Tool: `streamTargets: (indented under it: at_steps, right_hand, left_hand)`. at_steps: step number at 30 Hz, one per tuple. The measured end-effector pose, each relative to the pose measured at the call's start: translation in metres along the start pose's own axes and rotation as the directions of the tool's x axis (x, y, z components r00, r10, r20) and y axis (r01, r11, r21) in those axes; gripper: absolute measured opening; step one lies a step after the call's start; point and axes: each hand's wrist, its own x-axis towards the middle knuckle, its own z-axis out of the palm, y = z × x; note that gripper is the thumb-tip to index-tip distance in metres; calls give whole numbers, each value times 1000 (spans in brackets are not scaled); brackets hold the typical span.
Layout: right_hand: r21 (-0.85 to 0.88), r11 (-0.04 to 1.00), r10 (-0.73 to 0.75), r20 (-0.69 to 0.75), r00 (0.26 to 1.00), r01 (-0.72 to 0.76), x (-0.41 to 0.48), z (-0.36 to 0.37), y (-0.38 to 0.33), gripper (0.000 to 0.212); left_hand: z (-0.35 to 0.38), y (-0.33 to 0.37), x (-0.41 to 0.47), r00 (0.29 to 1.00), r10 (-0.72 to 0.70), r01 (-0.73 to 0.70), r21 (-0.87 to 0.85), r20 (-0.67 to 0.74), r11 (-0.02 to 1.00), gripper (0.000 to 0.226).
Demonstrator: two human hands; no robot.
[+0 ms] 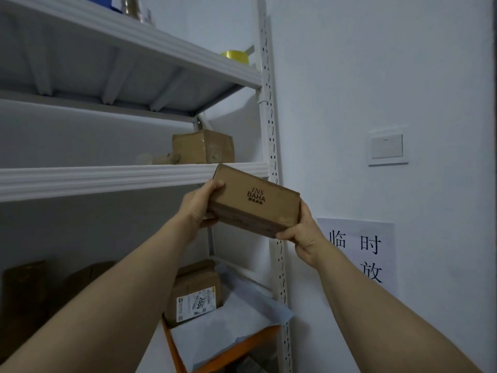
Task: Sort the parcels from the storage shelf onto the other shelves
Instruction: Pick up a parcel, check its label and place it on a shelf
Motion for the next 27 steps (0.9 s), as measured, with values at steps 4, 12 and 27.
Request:
streamTargets:
  at_steps: [4,12,27]
  right_hand:
    - [99,992,-77,-43,996,81,-3,16,-27,100]
    - [182,952,-246,-16,969,245,-8,95,-93,84]
    - [-618,593,-589,105,801,517,12,277,-96,94]
  left_hand:
    - [-2,34,-8,991,125,-128,-55,-56,990,23]
    - [-46,95,-3,904,345,-381,-112,-251,918,35]
    - [-182,119,5,823,415,-300,322,-389,898,48]
